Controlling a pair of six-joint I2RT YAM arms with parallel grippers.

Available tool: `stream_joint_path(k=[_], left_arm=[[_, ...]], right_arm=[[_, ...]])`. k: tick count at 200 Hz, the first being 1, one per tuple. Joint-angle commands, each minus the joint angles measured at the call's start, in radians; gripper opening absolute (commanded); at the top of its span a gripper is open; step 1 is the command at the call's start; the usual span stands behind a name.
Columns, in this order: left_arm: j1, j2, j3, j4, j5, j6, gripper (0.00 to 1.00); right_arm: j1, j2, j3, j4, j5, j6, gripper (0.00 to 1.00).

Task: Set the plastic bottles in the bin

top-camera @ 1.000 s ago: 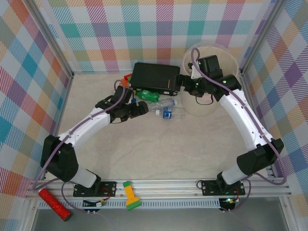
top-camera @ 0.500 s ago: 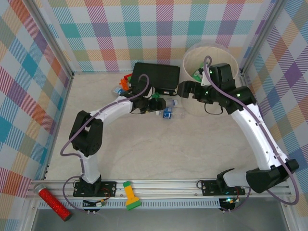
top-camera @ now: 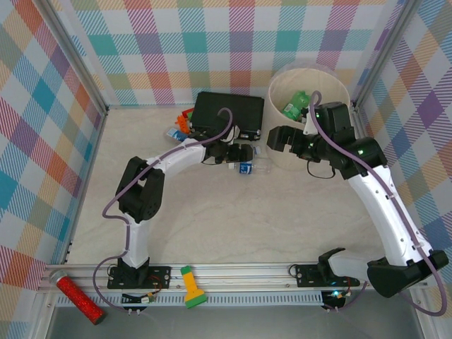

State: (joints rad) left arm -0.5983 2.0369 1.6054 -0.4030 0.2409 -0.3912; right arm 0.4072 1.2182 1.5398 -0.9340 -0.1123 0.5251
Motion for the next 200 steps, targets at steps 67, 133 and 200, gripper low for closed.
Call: stream_joint_path(k=[67, 133, 200], left_arm=[[-0.043, 0.051, 0.049, 0.014, -0.032, 0.061, 0.89], [-0.071, -0.028, -0.089, 0.043, -0.016, 0.034, 0.89], [-0.11, -0.15, -0.211, 0.059, -0.03, -0.011, 0.89]], right_arm=[[0.001, -0.037, -0.016, -0.016, 0.011, 0.021, 0.99], [0.001, -0.022, -0.029, 0.005, -0.01, 0.019, 0.99], [0.002, -0.032, -0.058, 0.017, -0.017, 0.021, 0.99]])
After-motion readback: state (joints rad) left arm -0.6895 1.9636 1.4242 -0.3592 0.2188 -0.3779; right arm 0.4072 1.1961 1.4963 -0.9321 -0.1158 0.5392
